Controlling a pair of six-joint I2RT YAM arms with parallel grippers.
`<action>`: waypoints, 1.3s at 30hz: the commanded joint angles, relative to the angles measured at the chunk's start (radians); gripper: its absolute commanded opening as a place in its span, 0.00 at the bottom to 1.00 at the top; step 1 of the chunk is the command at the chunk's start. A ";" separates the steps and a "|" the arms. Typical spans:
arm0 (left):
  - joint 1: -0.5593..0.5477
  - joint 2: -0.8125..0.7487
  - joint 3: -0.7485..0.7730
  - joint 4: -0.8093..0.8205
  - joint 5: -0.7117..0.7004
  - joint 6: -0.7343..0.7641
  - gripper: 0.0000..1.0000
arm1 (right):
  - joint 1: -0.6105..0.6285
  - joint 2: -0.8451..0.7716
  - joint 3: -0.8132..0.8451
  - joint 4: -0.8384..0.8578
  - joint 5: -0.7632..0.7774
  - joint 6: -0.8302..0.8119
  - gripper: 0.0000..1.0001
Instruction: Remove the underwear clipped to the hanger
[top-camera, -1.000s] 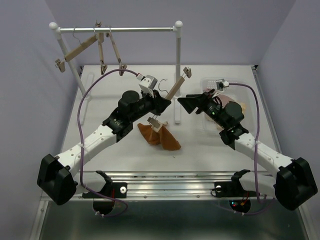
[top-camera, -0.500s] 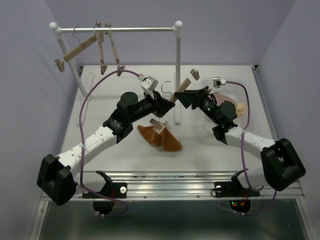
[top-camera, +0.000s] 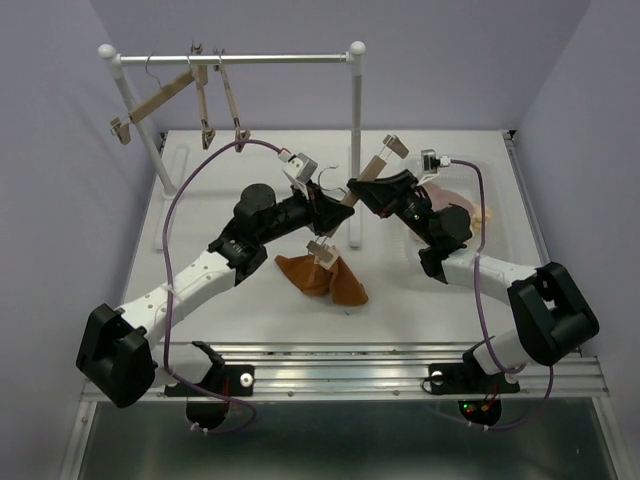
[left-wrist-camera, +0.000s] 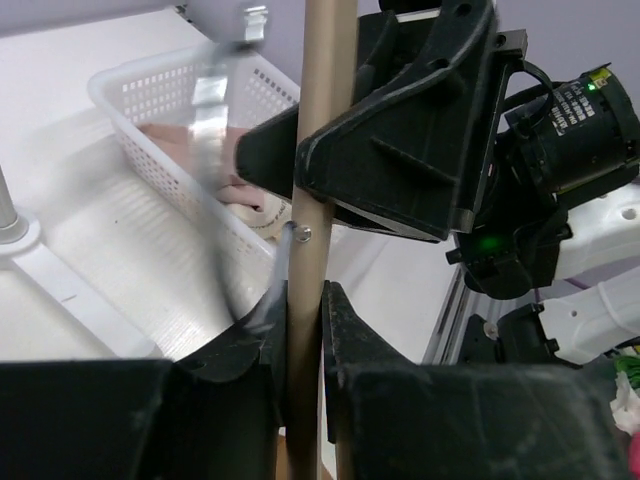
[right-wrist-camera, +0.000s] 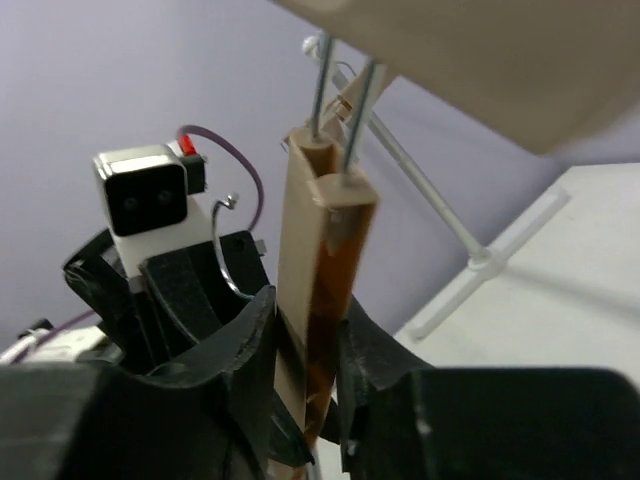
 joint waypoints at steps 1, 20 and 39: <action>0.008 -0.013 0.010 0.104 0.043 -0.024 0.00 | -0.004 -0.018 0.028 0.102 0.010 -0.040 0.05; 0.039 -0.094 0.002 -0.075 -0.072 -0.008 0.99 | -0.004 -0.167 -0.037 -0.039 0.123 -0.107 0.01; 0.125 -0.176 -0.148 -0.051 0.088 -0.105 0.99 | -0.013 -0.207 0.001 -0.070 0.094 -0.158 0.01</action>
